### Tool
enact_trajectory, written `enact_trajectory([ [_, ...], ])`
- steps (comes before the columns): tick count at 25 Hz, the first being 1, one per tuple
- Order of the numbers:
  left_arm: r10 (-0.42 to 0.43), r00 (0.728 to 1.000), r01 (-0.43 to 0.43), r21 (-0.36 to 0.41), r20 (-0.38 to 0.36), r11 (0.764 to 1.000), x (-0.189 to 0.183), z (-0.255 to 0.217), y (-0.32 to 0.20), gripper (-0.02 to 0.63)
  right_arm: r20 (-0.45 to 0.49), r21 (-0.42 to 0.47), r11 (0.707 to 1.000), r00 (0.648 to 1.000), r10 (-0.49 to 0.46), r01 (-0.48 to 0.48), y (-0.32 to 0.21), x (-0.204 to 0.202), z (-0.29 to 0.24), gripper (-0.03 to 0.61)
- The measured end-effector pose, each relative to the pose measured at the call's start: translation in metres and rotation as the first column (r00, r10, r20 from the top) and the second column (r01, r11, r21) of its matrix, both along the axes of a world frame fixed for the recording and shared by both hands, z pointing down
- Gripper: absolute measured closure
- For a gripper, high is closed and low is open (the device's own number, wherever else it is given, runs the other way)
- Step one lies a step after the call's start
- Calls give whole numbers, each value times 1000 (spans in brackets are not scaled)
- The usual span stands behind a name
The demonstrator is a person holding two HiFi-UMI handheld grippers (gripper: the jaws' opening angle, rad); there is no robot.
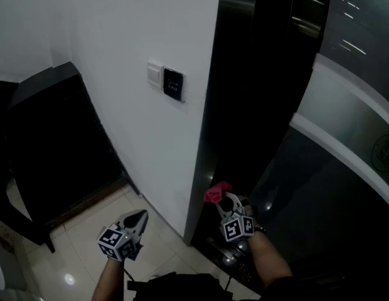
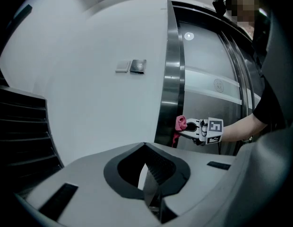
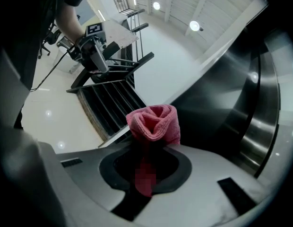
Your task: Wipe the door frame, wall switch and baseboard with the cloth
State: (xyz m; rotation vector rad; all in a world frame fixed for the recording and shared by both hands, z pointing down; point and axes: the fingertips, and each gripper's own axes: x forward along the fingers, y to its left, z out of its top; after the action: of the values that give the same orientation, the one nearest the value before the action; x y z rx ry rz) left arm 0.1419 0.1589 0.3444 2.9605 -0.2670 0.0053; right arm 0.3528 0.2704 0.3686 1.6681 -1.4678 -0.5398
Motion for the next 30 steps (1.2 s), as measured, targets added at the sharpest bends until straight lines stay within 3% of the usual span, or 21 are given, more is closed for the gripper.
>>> enact_trajectory([
  [7, 35, 999, -35, -10, -3, 999, 13, 4, 9, 623, -17, -51, 999, 1000, 5, -6, -3, -3, 19, 528],
  [11, 72, 997, -72, -6, -12, 997, 23, 0, 19, 623, -19, -132, 991, 1000, 2, -5, 3, -4, 36, 528],
  [14, 66, 998, -66, -11, -24, 998, 20, -1, 16, 623, -20, -117, 993, 1000, 16, -19, 17, 1, 24, 529],
  [17, 60, 998, -61, -29, -33, 998, 14, 1, 10, 623, -94, -21, 999, 995, 44, -46, 30, 16, -33, 529],
  [20, 52, 998, -53, -22, -39, 998, 14, -4, 7, 623, -183, 136, 988, 978, 96, -71, 41, 39, -127, 529],
  [24, 66, 996, -67, -8, -59, 998, 17, -14, 8, 623, -254, 341, 938, 955, 155, -62, 49, 59, -246, 529],
  [30, 67, 994, -65, 28, -82, 998, 18, -31, 5, 623, -382, 528, 849, 895, 230, 7, 54, 44, -372, 529],
])
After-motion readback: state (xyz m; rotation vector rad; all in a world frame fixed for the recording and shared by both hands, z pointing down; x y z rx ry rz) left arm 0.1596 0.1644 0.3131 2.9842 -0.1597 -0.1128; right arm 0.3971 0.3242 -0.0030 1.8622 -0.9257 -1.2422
